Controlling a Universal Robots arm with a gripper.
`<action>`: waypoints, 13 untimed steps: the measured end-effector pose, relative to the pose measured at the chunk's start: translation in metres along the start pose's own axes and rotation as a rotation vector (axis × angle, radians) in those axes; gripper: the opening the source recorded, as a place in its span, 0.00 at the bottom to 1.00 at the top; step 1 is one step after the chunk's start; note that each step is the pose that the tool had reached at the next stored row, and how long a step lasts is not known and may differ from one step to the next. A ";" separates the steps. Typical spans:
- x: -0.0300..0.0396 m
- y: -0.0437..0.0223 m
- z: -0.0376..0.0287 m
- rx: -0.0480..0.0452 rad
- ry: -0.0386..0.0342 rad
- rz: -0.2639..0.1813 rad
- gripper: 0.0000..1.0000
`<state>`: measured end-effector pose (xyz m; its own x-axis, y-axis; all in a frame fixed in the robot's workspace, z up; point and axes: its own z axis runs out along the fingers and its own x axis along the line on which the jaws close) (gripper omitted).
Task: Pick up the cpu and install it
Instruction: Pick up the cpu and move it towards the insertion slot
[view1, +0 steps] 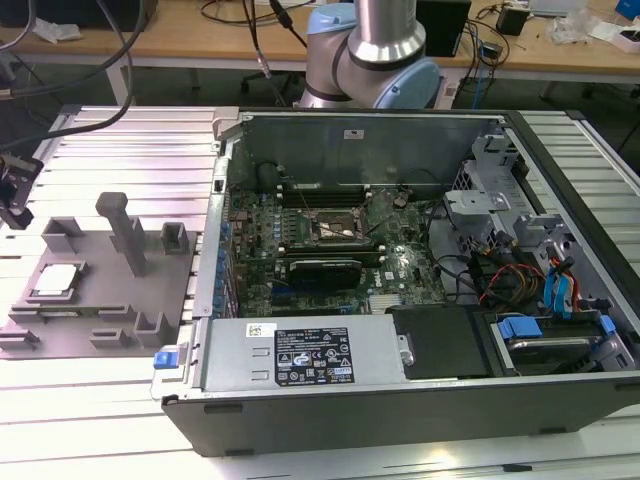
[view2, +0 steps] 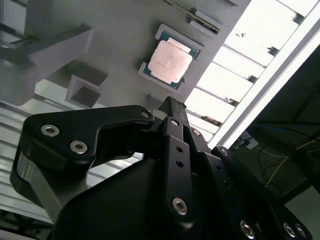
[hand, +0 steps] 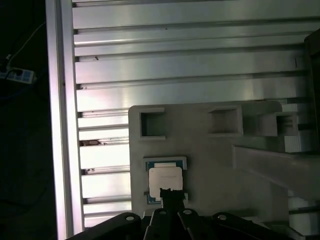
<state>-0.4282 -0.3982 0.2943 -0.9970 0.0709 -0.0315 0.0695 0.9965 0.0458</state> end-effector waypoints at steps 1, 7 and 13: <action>0.0041 -0.0003 0.0008 0.0000 0.0000 0.000 0.11; 0.0186 -0.0015 0.0039 0.0000 0.0001 -0.002 0.11; 0.0270 -0.0062 0.0132 -0.0001 0.0002 -0.003 0.11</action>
<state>-0.4551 -0.4019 0.2800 -0.9972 0.0681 -0.0314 0.0666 0.9967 0.0458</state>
